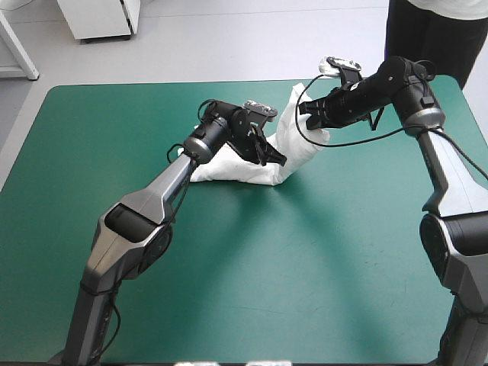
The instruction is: Fold the cloth
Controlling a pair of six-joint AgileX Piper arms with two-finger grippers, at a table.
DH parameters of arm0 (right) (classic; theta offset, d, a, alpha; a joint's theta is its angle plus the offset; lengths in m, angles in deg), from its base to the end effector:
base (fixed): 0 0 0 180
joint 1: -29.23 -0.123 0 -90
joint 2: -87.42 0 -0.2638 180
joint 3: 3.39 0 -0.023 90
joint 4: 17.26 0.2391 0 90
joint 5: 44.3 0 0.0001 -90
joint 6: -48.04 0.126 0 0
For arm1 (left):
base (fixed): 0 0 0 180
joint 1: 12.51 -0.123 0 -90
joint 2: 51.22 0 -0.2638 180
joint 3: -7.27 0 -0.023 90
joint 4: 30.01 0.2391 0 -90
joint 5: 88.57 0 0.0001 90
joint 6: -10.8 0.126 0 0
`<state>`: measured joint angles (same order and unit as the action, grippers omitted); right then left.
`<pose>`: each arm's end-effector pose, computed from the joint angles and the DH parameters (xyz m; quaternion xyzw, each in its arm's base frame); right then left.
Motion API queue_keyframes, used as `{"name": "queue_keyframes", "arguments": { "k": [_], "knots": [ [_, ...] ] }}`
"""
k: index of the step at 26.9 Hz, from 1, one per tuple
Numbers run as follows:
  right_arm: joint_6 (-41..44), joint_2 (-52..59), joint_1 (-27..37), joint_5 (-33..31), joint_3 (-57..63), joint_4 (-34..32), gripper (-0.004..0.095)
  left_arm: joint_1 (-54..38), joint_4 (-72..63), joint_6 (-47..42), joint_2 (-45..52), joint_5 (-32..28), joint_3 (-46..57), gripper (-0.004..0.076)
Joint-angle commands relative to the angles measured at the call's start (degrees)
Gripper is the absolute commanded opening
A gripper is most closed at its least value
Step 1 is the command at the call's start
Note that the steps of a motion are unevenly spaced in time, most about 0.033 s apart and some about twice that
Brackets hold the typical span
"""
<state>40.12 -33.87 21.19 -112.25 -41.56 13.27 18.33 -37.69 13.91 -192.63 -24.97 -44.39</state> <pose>0.4180 0.1190 0.3057 -0.0953 0.9299 0.2612 0.2407 0.4230 -0.2701 0.1999 0.2690 0.9330 -0.1184 0.2076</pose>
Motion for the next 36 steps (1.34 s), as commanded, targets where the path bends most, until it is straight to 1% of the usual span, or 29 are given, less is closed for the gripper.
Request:
{"name": "queue_keyframes", "arguments": {
  "k": [1, 5, 9, 13, 17, 19, 21, 25, 29, 30, 31, 33, 35, 36],
  "knots": [
    [-0.92, 3.77, -0.15, 2.07, -2.12, 2.16, -0.0017, -0.50, 1.86, -0.37, 8.45, 4.26, -1.73, -0.0010],
    [-1.55, 3.77, -0.27, 2.07, -2.12, 3.41, -0.0017, -0.87, 4.44, -0.94, 12.55, 5.44, 0.84, -0.0010],
    [-2.02, 3.77, -0.27, 2.21, -2.12, 4.67, -0.0017, -1.52, 7.16, -1.26, 20.49, 3.49, 10.06, -0.0010],
    [-3.02, 3.77, -0.27, 2.53, -2.12, 6.65, -0.0017, -1.86, 14.44, -5.21, 31.91, -0.77, 27.57, -0.0010],
    [-3.44, 3.77, -1.26, 5.38, -2.12, 8.04, -0.0017, -3.49, 13.38, -6.63, 44.83, -3.04, 44.10, -0.0010],
    [-4.72, 3.77, -2.72, 6.75, -2.12, 8.04, -0.0017, -4.12, 12.96, -6.76, 51.02, -4.07, 50.54, -0.0010],
    [-5.61, 3.66, -4.91, 8.85, -2.12, 7.75, -0.0017, -4.57, 12.89, -6.76, 55.80, -4.74, 54.44, -0.0010],
    [-5.61, 3.40, -9.54, 14.51, -2.12, 5.27, -0.0017, -5.25, 11.14, -6.76, 63.29, -4.20, 58.13, -0.0010],
    [-5.61, 1.86, -13.52, 20.33, -2.12, 5.06, -0.0017, -5.38, 9.01, -6.76, 65.96, -0.03, 58.12, -0.0010],
    [-5.61, 0.71, -15.34, 22.74, -2.12, 5.06, -0.0017, -5.38, 8.09, -6.76, 66.53, 1.56, 58.12, -0.0010],
    [-5.61, -0.11, -16.21, 23.73, -2.12, 5.06, -0.0017, -5.38, 7.67, -6.76, 66.70, 1.97, 58.12, -0.0010],
    [-5.36, -2.91, -18.27, 26.37, -2.12, 5.53, -0.0017, -5.38, 5.18, -6.64, 66.90, 2.77, 58.12, -0.0010],
    [-5.36, -6.54, -20.50, 29.84, -2.12, 7.90, -0.0017, -5.38, 2.68, -6.49, 67.00, 3.19, 58.12, -0.0010],
    [-5.36, -7.75, -21.33, 30.61, -2.12, 9.53, -0.0017, -5.38, 1.42, -6.34, 67.00, 3.32, 58.12, -0.0010]
  ]
}}
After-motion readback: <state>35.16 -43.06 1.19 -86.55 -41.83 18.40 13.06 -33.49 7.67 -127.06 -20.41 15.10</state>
